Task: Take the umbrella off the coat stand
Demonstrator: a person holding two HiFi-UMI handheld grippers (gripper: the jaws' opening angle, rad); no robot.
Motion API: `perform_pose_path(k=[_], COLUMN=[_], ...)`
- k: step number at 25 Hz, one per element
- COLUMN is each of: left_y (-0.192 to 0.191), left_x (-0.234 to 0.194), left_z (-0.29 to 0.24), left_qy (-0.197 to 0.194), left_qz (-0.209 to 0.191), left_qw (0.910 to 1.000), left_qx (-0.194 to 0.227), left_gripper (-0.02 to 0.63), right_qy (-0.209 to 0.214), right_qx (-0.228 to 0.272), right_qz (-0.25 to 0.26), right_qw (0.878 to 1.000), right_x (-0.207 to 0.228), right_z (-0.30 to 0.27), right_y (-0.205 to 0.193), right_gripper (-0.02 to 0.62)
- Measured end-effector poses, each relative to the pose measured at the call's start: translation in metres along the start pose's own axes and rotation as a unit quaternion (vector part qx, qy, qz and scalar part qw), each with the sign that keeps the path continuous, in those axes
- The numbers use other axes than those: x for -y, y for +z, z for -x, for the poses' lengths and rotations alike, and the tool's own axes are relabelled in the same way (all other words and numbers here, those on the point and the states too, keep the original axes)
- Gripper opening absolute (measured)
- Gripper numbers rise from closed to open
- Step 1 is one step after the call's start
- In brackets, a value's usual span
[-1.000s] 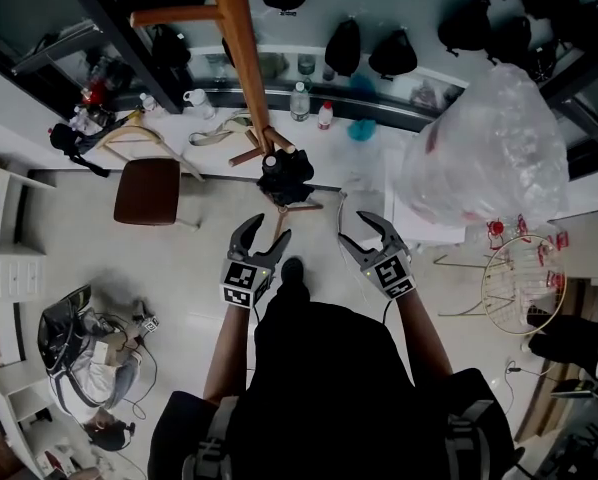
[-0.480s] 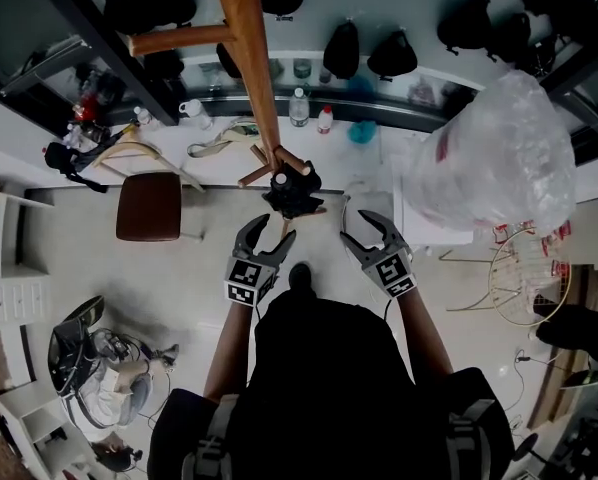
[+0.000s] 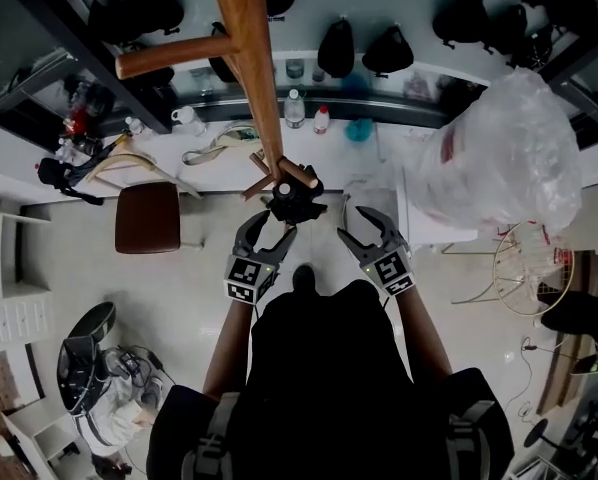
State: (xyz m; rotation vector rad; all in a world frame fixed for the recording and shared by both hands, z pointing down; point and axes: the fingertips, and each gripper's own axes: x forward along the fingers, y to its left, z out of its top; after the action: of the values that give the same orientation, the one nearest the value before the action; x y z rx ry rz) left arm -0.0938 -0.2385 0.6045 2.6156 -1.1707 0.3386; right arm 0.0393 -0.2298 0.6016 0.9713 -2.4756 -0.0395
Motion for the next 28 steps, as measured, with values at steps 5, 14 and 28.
perform_pose_path(k=[5,14,28], left_y=[0.001,0.0,-0.008], left_x=[-0.005,-0.007,-0.017], left_z=[-0.009,-0.023,-0.046], left_qy=[-0.003,0.004,0.056], left_qz=[0.003,0.014,0.045], left_qw=[1.0,0.9999,0.9974], left_qx=[0.001,0.0,-0.006], left_gripper=[0.322,0.354,0.446], right_qy=[-0.008,-0.003,0.029], right_qx=[-0.006,-0.018,-0.028], right_qz=[-0.002,-0.005,0.018], right_qw=[1.0,1.0,0.999], right_x=[0.002,0.004,0.016], right_z=[-0.002,0.001,0.006], right_y=[-0.001,-0.011,-0.016], right_gripper=[0.252,0.25,0.25])
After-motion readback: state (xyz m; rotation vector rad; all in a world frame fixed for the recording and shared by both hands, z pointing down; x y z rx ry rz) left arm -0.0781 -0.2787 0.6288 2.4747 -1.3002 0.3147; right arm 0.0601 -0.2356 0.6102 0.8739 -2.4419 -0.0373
